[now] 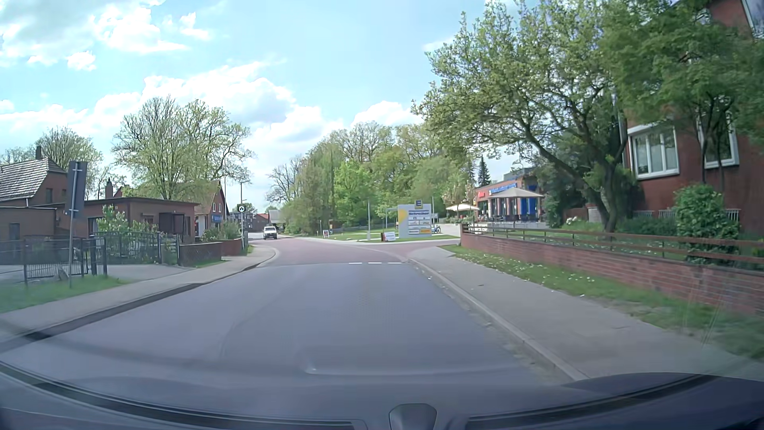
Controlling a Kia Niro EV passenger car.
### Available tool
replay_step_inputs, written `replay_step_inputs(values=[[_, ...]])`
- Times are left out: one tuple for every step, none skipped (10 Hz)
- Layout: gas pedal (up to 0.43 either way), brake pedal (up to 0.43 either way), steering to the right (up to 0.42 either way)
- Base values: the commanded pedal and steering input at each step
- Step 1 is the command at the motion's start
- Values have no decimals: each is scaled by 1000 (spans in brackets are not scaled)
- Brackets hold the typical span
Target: Follow the waypoints while adhering to traffic rules and regulations
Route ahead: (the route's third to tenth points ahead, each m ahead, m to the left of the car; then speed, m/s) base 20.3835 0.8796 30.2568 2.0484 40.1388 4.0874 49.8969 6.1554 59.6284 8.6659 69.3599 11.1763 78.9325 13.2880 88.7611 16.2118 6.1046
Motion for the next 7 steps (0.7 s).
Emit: replay_step_inputs(values=[[0, 0, -13], [0, 0, -10], [0, 0, -10], [0, 12, -10], [0, 12, -9], [0, 18, -8], [0, 30, -9]])
